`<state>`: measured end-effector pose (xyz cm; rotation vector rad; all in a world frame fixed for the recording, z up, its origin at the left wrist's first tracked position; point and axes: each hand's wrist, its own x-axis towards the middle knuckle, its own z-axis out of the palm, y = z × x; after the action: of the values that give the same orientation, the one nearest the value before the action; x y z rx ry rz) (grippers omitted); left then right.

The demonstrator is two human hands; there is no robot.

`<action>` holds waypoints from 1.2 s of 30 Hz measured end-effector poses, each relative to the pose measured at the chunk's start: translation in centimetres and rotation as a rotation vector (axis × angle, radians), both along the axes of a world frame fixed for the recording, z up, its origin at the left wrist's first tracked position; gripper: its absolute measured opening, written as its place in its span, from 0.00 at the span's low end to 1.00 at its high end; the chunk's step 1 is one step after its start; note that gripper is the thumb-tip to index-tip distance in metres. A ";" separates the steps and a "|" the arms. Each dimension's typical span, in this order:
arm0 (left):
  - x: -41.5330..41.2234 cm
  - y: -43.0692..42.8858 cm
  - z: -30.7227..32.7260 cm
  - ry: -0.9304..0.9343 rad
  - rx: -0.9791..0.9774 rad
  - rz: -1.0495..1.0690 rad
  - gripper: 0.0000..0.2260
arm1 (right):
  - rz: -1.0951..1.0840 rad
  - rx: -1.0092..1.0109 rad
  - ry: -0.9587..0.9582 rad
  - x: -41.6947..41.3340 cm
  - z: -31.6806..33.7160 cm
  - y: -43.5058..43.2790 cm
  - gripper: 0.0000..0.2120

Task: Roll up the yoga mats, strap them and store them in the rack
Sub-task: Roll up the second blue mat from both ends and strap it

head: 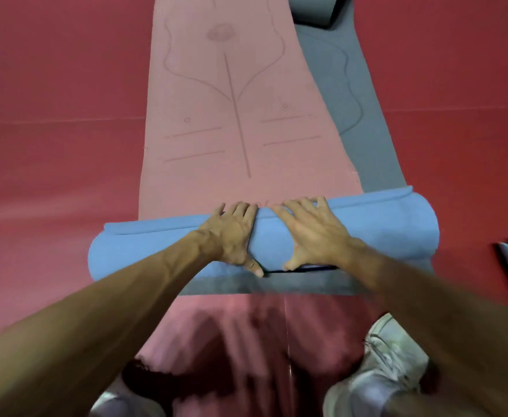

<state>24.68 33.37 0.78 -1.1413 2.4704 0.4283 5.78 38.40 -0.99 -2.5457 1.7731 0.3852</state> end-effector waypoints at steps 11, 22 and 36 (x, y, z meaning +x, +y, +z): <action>-12.6 1.6 18.8 0.301 -0.363 0.112 0.52 | 0.018 -0.403 0.175 -11.7 22.5 2.2 0.56; -26.7 8.8 27.0 0.301 -0.542 -0.145 0.44 | -0.434 -0.499 -0.022 -22.5 27.0 15.7 0.49; -32.0 19.4 29.9 0.482 -0.557 -0.574 0.43 | -0.923 -0.788 -0.004 -20.9 28.6 36.5 0.18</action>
<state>-7.33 52.76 30.70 -0.4550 3.3043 -0.1969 -15.16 74.95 27.58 -1.5920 3.2317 -0.4242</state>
